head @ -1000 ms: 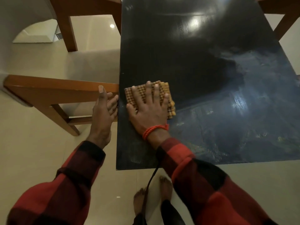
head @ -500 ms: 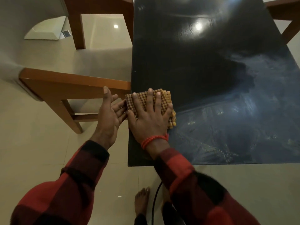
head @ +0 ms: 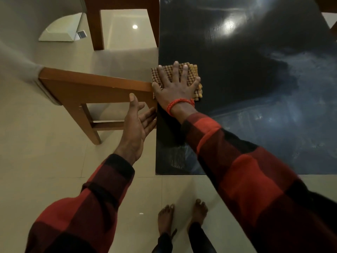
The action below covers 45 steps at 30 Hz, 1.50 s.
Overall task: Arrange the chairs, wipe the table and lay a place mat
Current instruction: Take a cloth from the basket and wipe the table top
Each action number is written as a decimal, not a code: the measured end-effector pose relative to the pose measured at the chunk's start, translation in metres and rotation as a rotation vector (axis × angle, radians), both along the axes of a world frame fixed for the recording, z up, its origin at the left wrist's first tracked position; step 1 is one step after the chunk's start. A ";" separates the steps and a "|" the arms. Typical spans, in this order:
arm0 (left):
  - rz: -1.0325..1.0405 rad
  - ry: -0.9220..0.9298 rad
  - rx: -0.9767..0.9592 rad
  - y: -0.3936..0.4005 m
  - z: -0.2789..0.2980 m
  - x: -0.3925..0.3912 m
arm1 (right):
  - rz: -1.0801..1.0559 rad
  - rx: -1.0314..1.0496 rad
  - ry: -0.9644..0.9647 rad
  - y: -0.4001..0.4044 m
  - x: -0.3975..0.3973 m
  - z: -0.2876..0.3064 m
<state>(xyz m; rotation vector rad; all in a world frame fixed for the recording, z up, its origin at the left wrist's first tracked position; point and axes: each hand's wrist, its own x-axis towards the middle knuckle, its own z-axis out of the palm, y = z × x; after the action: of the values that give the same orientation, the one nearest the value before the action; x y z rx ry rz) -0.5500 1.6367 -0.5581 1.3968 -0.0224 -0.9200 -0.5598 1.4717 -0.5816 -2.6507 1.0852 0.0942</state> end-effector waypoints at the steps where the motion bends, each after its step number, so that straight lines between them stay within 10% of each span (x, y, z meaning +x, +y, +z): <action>1: -0.001 -0.010 0.009 0.004 0.001 -0.002 | 0.007 -0.008 -0.012 0.009 -0.009 -0.001; 10: -0.227 -0.493 0.167 -0.009 0.029 -0.028 | -0.005 -0.061 -0.060 0.061 -0.112 -0.008; 21: -0.935 -1.216 0.555 -0.084 0.017 -0.035 | -0.285 -0.118 -0.007 -0.058 -0.205 -0.009; 45: -0.997 -1.160 0.596 -0.181 0.017 -0.062 | -0.247 -0.122 -0.056 -0.129 -0.235 -0.011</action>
<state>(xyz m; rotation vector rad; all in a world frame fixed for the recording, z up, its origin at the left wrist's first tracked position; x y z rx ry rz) -0.6118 1.4553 -0.5413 2.3786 -1.5329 -0.7617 -0.7949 1.3428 -0.5928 -2.5803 1.4297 -0.0981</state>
